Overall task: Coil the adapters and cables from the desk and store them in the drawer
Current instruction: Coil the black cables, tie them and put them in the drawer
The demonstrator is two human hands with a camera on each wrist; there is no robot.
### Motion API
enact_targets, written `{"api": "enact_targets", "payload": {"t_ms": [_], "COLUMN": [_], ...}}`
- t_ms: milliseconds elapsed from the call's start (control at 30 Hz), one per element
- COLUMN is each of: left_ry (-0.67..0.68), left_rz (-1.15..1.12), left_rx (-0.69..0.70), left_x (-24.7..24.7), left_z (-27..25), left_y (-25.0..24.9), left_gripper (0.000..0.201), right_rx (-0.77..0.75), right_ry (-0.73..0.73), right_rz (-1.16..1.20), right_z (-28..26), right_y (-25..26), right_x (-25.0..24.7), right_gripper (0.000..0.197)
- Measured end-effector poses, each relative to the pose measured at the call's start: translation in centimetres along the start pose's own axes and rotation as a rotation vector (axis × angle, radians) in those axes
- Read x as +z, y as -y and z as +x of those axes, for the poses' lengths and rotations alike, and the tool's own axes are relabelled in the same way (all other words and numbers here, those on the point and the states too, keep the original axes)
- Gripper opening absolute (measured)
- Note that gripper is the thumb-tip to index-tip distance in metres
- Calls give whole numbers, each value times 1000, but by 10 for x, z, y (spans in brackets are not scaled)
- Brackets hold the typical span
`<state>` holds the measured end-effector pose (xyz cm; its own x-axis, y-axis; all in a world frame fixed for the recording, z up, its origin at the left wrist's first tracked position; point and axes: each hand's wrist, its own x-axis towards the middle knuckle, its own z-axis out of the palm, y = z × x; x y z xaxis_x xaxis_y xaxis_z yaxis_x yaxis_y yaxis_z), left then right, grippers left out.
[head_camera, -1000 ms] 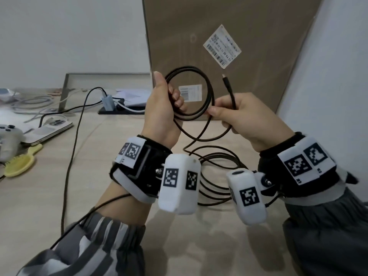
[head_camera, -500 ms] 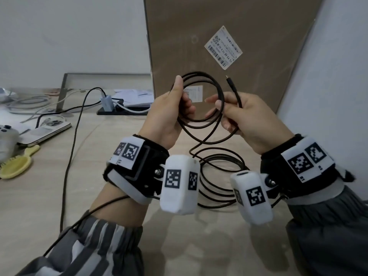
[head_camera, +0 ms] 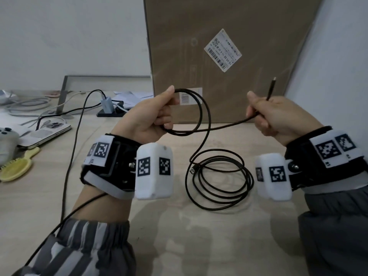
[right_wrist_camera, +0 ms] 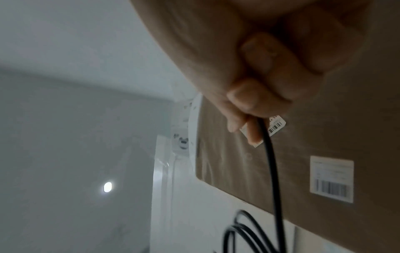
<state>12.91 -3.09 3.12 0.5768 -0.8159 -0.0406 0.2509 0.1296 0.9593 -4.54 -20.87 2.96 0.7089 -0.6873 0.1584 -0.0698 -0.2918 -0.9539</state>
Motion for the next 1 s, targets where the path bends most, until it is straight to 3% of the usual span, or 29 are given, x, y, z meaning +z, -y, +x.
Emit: {"api": "enact_targets", "payload": {"t_ms": [167, 267, 467, 700, 900, 1000], "left_ry": [35, 46, 109, 245, 83, 6], "left_rz": [106, 211, 363, 657, 555, 429], "left_rx": [23, 32, 36, 22, 43, 63], "left_x": [5, 8, 16, 35, 49, 52], "left_z": [-2, -4, -7, -14, -11, -8], "left_y": [2, 5, 10, 18, 25, 26], "left_gripper": [34, 31, 25, 22, 49, 48], "right_rx": [111, 25, -121, -233, -282, -303], "right_ry": [-8, 38, 122, 97, 80, 60], "right_rz": [307, 396, 175, 31, 15, -3], "right_z": [1, 0, -5, -11, -14, -15], "right_y": [4, 5, -1, -1, 1, 1], "right_x": [-3, 5, 22, 40, 46, 47], "right_gripper": [39, 32, 29, 19, 15, 11]}}
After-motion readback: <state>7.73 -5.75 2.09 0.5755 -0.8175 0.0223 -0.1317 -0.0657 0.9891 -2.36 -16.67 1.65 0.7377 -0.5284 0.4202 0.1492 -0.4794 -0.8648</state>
